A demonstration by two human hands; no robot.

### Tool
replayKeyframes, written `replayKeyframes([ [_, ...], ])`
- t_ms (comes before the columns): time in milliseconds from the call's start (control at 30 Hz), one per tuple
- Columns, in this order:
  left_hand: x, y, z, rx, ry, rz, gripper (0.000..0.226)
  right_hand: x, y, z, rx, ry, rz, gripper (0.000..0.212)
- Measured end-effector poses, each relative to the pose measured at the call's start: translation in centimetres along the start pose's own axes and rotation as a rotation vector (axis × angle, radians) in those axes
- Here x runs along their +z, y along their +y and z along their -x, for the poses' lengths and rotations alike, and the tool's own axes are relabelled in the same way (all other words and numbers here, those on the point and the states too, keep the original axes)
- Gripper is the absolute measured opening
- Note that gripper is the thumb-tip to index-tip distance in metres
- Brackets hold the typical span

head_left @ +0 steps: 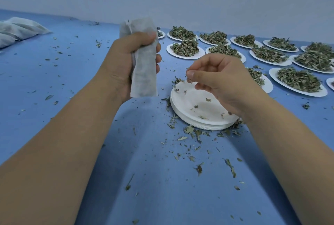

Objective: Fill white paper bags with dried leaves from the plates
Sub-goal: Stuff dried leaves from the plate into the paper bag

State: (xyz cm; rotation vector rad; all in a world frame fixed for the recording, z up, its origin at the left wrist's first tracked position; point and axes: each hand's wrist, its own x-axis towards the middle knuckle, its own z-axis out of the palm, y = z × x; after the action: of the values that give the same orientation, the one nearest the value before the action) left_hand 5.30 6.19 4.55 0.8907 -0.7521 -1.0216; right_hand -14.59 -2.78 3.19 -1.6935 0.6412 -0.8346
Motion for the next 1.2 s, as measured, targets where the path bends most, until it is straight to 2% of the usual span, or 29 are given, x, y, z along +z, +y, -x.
replayKeyframes([
  [67, -0.1, -0.3, -0.4, 0.04, 0.084, -0.074, 0.012, -0.2, 0.2, -0.1, -0.02, 0.063, 0.066, 0.01],
  [100, -0.2, -0.7, -0.7, 0.097, 0.153, -0.224, 0.014, -0.2, 0.3, -0.2, -0.044, 0.115, 0.09, 0.011],
  [167, -0.6, -1.7, -1.0, 0.284, 0.257, -0.799, 0.02, -0.1, 0.1, -0.2, -0.113, 0.207, 0.076, 0.013],
  [200, -0.6, -2.3, -0.9, 0.36, 0.249, -1.085, 0.023, 0.0, 0.0, -0.2, -0.155, 0.234, 0.052, 0.013],
  [233, -0.7, -2.8, -0.9, 0.408, 0.206, -1.263, 0.024, 0.3, -0.2, -0.1, -0.202, 0.255, 0.034, 0.012],
  [267, -0.7, -3.3, -0.8, 0.424, 0.153, -1.336, 0.026, 0.5, -0.5, 0.0, -0.252, 0.281, 0.026, 0.011],
  [367, -0.5, -4.2, -0.8, 0.436, 0.033, -1.361, 0.03, 1.5, -0.9, 0.4, -0.378, 0.377, 0.028, 0.008],
  [433, -0.1, -4.3, -0.7, 0.442, 0.001, -1.356, 0.029, 2.3, -1.0, 0.7, -0.413, 0.373, 0.071, 0.01],
  [600, 0.6, -4.3, -0.7, 0.399, 0.052, -1.292, 0.027, 3.0, -0.6, 1.4, -0.373, 0.235, 0.33, 0.033],
  [733, 0.8, -4.3, -0.6, 0.417, 0.023, -1.248, 0.027, 3.1, -0.6, 1.7, -0.369, 0.193, 0.493, 0.032],
  [833, 0.9, -4.3, -0.8, 0.424, 0.046, -1.242, 0.03, 3.2, -0.9, 2.0, -0.372, 0.168, 0.515, 0.031],
  [1033, 0.4, -4.3, -1.6, 0.41, 0.141, -1.288, 0.031, 2.9, -1.1, 2.0, -0.345, 0.125, 0.576, 0.043],
  [1100, 0.3, -4.4, -1.5, 0.425, 0.132, -1.298, 0.026, 3.0, -1.0, 1.9, -0.344, 0.105, 0.593, 0.045],
  [1200, 0.6, -4.3, -0.9, 0.447, 0.101, -1.277, 0.02, 3.1, -0.8, 1.7, -0.377, 0.137, 0.592, 0.038],
])
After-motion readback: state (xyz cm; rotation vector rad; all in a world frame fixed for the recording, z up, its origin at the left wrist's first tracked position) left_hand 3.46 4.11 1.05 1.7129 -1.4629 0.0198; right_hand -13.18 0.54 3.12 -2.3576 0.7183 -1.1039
